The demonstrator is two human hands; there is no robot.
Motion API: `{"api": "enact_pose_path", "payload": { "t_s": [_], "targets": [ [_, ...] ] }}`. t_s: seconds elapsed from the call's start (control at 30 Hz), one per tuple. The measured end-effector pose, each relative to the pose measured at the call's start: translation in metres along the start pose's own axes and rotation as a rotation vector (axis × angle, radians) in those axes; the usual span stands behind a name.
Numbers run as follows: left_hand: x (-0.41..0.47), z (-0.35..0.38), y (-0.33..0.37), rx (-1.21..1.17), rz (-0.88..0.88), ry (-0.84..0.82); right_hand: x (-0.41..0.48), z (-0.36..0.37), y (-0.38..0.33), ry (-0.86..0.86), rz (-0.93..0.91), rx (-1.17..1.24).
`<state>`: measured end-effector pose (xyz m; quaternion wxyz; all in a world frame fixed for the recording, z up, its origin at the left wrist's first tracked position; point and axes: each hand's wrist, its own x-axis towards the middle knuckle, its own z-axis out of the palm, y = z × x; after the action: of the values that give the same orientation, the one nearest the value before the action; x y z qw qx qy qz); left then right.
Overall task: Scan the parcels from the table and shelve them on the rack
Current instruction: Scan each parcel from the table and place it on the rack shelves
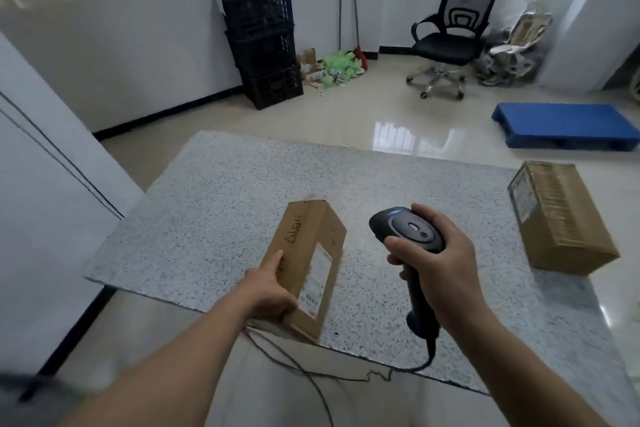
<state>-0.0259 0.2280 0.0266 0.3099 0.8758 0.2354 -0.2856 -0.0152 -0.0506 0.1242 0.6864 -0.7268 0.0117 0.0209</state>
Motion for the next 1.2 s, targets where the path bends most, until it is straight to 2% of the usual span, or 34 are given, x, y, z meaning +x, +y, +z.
{"api": "enact_pose_path", "payload": {
  "t_s": [0.3, 0.43, 0.57, 0.63, 0.83, 1.2],
  "targets": [
    [0.001, 0.018, -0.001, 0.058, -0.034, 0.071, -0.027, 0.015, -0.003, -0.036, -0.013, -0.051],
    [-0.005, 0.008, -0.004, -0.061, -0.006, 0.08, -0.034, 0.002, -0.001, -0.07, -0.023, -0.09],
    [-0.031, -0.032, 0.009, -0.143, 0.066, 0.109, -0.039, -0.012, -0.006, -0.123, -0.049, -0.107],
    [-0.051, -0.063, 0.024, -0.155, 0.11, 0.068, -0.04, -0.017, -0.015, -0.159, -0.078, -0.099],
    [-0.129, -0.148, 0.065, -0.099, 0.161, 0.073, -0.043, -0.015, -0.059, -0.305, -0.213, -0.069],
    [-0.24, -0.2, 0.072, -0.164, 0.164, 0.209, -0.069, -0.014, -0.123, -0.465, -0.333, 0.056]
  ]
}}
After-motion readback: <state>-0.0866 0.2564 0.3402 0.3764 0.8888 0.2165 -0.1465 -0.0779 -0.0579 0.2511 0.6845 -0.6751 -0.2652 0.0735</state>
